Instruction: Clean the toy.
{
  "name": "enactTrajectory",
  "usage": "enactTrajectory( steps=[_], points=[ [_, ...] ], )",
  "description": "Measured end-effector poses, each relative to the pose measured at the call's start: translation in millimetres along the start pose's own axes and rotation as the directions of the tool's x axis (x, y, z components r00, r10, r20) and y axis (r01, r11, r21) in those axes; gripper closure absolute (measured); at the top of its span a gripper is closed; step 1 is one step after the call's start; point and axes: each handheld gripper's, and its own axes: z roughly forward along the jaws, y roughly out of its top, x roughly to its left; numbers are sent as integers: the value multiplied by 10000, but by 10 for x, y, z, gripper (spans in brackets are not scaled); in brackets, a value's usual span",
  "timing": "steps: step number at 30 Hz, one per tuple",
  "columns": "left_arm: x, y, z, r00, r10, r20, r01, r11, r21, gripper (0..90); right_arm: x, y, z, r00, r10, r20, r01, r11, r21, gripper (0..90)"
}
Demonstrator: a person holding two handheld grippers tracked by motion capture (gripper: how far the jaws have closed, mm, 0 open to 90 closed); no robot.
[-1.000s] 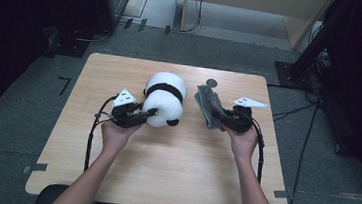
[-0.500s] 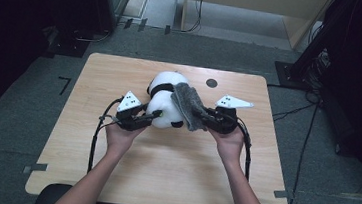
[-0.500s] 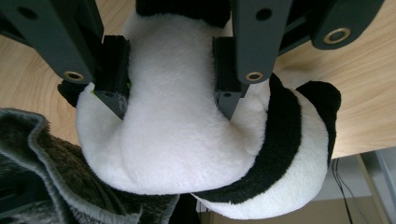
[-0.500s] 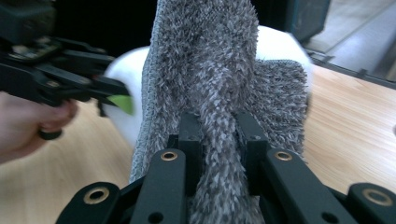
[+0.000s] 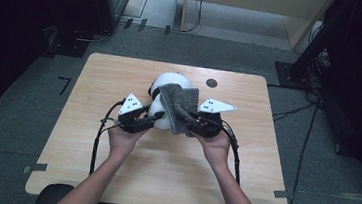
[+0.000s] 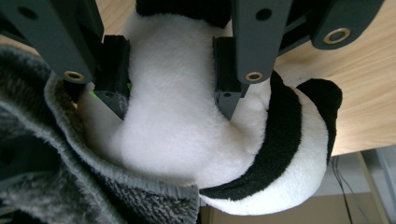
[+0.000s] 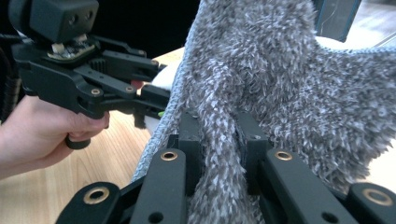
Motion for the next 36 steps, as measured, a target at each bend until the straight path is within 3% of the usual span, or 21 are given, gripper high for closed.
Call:
enactTrajectory(
  steps=[6, 14, 19, 25, 28, 36],
  points=[
    [8, 18, -31, 9999, -55, -107, 53, 9999, -157, 582, 96, -23, 50, 9991, -303, -299, 305, 9995, 72, 777],
    [5, 34, -61, 9999, -30, -130, 26, 9995, -303, 582, 270, -104, 229, 9930, -976, -671, 1024, 9921, 718, 783],
    [8, 26, -49, 9998, -77, -164, 74, 9998, -202, 582, 241, -226, 320, 9931, -758, -899, 853, 9907, 1059, 786],
    [23, 39, -78, 9998, -135, -112, 130, 9990, -429, 582, 220, -375, 421, 9917, -782, -1020, 951, 9803, 1729, 788],
    [58, 42, -96, 9992, -399, 44, 401, 9979, -518, 582, 192, -429, 463, 9925, -542, -1100, 755, 9768, 2002, 790],
    [107, 40, -124, 9989, -462, 111, 467, 9974, -546, 581, 89, -487, 488, 9949, -380, -930, 596, 9686, 2415, 790]
  ],
)
